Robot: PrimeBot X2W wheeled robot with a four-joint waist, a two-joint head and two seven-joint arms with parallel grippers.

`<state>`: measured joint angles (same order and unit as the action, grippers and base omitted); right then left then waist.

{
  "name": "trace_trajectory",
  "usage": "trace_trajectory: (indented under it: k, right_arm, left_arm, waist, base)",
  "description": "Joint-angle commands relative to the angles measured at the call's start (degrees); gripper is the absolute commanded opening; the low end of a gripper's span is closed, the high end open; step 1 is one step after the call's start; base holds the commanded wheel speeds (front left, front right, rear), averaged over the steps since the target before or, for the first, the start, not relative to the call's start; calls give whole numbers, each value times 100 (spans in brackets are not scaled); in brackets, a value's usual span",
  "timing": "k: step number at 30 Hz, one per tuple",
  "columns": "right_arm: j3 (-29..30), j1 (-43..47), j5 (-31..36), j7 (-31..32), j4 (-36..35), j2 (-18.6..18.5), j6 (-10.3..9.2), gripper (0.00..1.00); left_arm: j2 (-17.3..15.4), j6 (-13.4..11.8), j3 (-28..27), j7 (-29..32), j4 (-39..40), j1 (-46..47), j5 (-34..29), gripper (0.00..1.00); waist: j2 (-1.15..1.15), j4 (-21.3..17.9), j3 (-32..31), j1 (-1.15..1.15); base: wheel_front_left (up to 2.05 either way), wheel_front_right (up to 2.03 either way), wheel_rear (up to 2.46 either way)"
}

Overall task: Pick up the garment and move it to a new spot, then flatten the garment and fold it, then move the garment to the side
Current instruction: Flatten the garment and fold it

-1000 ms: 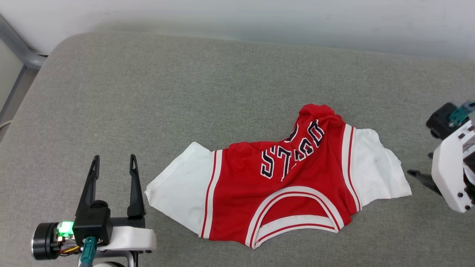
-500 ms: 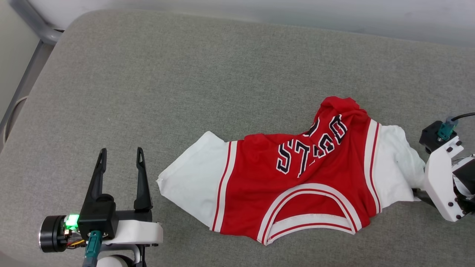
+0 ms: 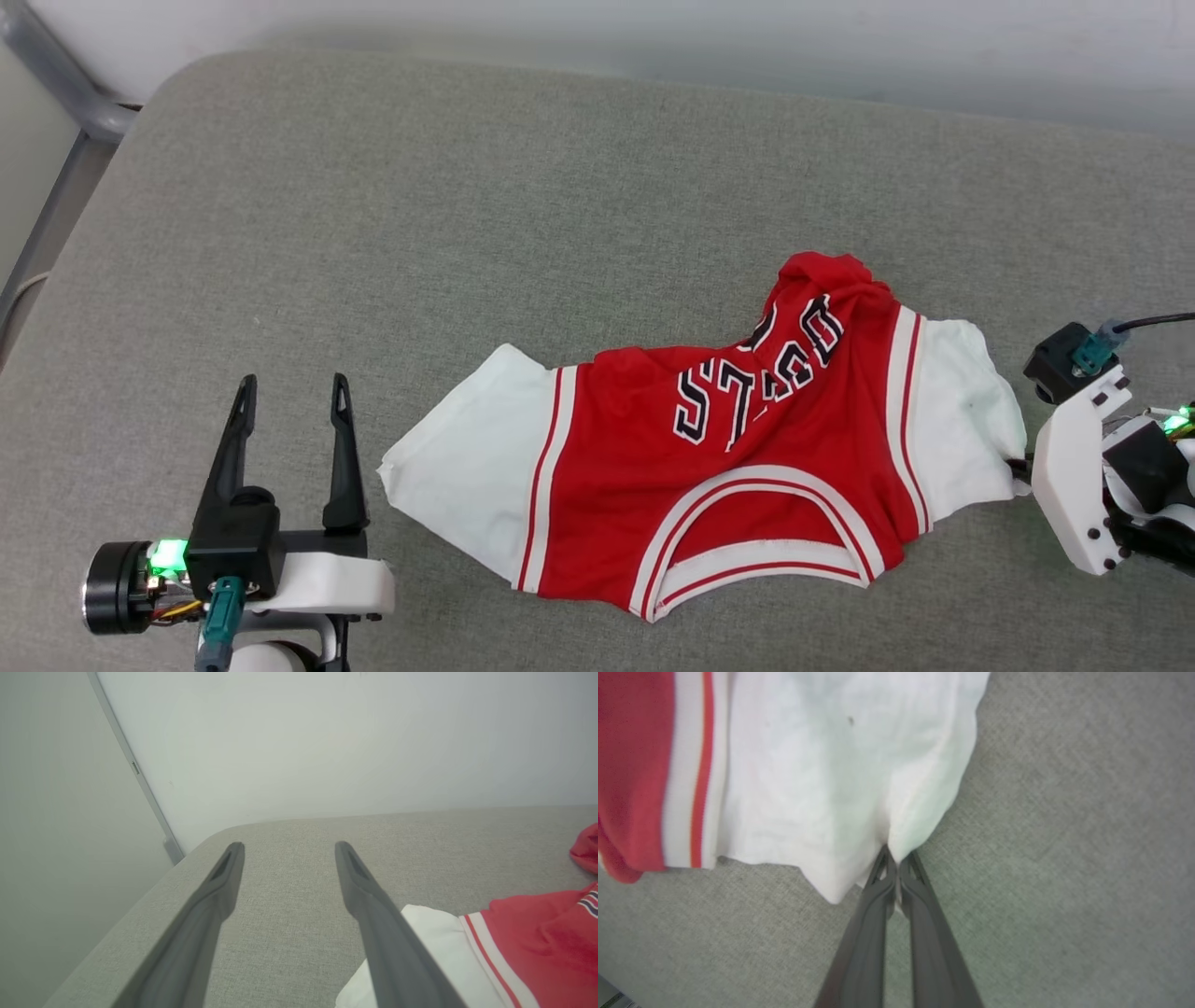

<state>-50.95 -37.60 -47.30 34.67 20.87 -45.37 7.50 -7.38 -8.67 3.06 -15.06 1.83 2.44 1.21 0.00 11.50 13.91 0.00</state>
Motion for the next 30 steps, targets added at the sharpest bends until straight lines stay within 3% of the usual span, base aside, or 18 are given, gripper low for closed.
trace_trajectory:
  k: [1, 7, 12, 16, 20, 30]
  right_arm:
    - [10, 151, 44, -161, -83, 3, -3, 0]
    - [440, 501, -11, -703, -588, -255, -4, 0]
    - [992, 1047, 75, -877, -975, -436, -4, 0]
    - [1510, 1546, 227, -861, -1266, -388, -4, 0]
    - [1896, 1906, 378, -780, -1484, -278, -4, 0]
    - [2844, 2666, 915, -327, -2112, 224, -4, 0]
  left_arm:
    - [-79, 16, -54, -15, -8, -34, -33, 100]
    - [-446, 218, -201, -15, 24, -17, -7, 100]
    - [-927, 789, -224, 104, -173, 252, 207, 100]
    - [-1291, 1321, -82, 786, -262, 522, 502, 100]
    - [-1565, 1517, 90, 1418, -187, 773, 845, 100]
    - [-2749, 1602, 1097, 3604, 15, 1280, 2444, 100]
  waist:
    - [0, -112, -171, 0]
    - [0, -301, -527, 0]
    - [0, -385, -720, 0]
    - [0, -429, -783, 0]
    - [0, -467, -790, 0]
    - [0, -636, -734, 0]
  base:
    - [0, 0, 0]
    - [0, 0, 0]
    - [0, 0, 0]
    - [0, 0, 0]
    - [0, 0, 0]
    - [0, 0, 0]
